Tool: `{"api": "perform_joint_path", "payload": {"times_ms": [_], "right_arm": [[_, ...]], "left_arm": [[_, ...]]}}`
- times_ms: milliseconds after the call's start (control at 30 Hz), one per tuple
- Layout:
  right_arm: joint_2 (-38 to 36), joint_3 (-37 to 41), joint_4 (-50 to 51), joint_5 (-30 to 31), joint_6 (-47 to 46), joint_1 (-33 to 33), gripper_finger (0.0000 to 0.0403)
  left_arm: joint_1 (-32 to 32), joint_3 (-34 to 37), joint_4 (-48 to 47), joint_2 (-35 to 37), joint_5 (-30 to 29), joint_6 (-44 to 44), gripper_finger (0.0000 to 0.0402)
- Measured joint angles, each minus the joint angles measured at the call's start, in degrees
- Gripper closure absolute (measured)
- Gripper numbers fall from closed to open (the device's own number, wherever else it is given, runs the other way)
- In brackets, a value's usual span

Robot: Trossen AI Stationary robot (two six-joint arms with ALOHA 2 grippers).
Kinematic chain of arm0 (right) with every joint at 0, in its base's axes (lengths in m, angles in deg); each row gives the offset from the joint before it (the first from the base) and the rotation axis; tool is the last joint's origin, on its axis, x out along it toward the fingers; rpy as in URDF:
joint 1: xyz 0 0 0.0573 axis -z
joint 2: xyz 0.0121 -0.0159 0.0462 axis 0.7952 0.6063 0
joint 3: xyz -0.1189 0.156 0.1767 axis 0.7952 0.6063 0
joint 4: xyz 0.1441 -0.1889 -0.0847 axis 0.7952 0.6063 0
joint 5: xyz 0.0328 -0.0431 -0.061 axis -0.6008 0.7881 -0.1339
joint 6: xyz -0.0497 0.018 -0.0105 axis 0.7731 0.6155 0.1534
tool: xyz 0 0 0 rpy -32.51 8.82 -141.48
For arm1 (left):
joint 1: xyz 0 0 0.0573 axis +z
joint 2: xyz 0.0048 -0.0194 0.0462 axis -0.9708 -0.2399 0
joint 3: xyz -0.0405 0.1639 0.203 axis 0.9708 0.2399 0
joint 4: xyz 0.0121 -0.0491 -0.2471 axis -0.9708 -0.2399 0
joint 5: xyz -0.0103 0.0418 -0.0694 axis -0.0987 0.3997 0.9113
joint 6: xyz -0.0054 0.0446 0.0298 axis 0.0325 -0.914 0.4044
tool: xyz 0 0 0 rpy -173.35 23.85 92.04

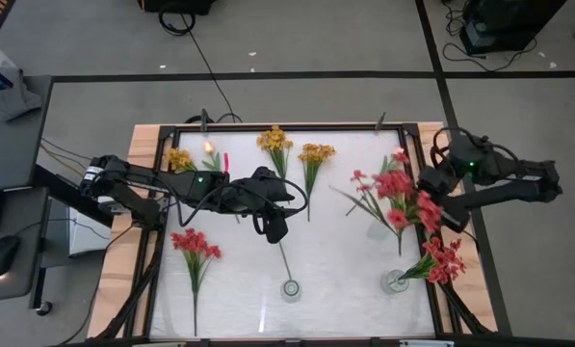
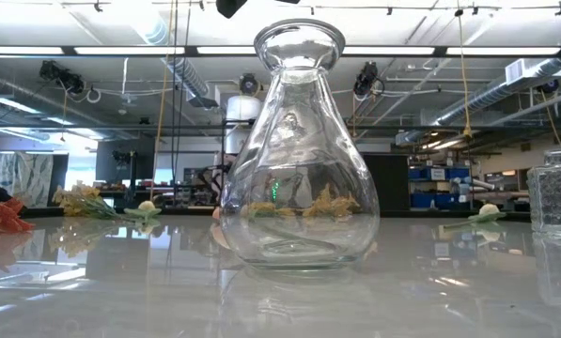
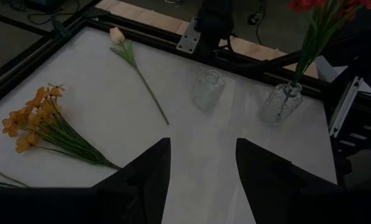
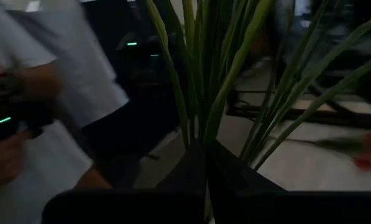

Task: Sort flowers into vase by color
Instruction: Put the top pink flowers into the bottom right transparent vase

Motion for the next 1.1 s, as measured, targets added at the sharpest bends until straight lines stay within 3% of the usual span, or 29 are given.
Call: {"api": "perform_joint_path", "payload": {"times_ms": [400,767,1100], "right_arm": [[2.6,0.0,-7.4,-4.2,2.5,-8.7,0.0392],[0.4,0.0,-7.0,-0.5,4.4,-21.8,0.0392],[0.7,0.0,-6.4,5.5,7.0,-22.0,0.0392]], "left_arm": [[0.0,0.0,0.0,0.0,0.0,0.0,0.0214],[0.0,0.0,0.0,0.0,0.0,0.0,0.0214],[0.0,0.0,0.0,0.0,0.0,0.0,0.0214]]}}
